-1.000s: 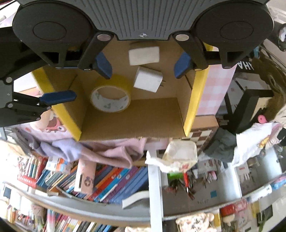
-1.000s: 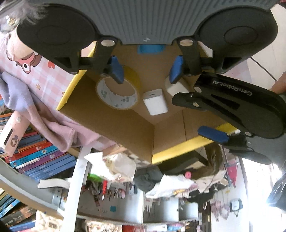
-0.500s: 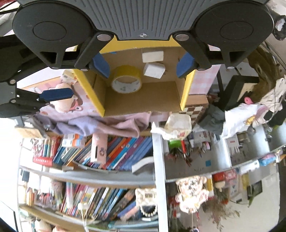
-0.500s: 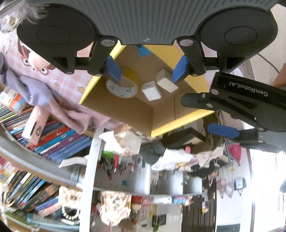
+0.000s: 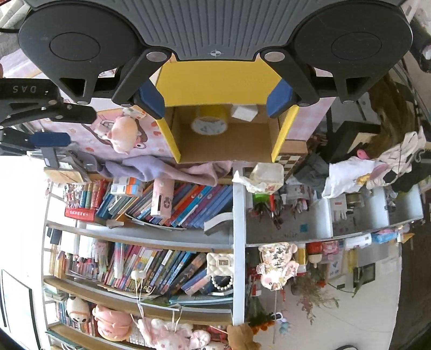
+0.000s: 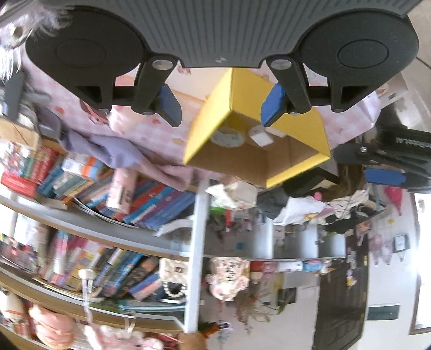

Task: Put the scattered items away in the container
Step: 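Withdraw both grippers from the box toward the plush pig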

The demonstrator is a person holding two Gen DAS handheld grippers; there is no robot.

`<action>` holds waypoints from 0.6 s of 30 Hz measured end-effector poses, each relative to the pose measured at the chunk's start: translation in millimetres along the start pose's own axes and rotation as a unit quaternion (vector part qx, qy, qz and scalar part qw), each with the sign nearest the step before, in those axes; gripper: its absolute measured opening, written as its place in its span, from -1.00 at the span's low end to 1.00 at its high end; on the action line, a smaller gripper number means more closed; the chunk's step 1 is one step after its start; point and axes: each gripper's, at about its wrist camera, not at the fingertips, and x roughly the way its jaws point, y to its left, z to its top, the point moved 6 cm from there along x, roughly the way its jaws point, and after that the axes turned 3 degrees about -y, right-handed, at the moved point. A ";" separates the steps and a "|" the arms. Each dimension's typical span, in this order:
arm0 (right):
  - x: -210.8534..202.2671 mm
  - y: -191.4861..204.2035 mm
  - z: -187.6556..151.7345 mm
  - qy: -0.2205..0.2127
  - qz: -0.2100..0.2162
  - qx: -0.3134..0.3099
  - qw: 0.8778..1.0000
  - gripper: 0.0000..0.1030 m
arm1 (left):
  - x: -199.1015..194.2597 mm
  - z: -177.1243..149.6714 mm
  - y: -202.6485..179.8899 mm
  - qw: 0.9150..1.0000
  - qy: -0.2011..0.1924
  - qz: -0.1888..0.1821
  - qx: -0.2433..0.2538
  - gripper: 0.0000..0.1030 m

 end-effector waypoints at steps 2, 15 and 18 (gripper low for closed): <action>-10.3 -3.1 -8.9 0.006 -0.012 0.008 1.000 0.23 | -5.6 -6.8 -5.4 1.000 0.003 -0.003 0.001 0.65; -52.7 -17.4 -65.9 0.038 -0.097 0.050 0.993 0.22 | -17.2 -45.1 -64.9 0.997 0.025 -0.056 0.041 0.65; -59.7 -20.6 -78.6 0.046 -0.115 0.054 0.991 0.22 | -15.5 -51.1 -80.7 0.995 0.032 -0.076 0.057 0.65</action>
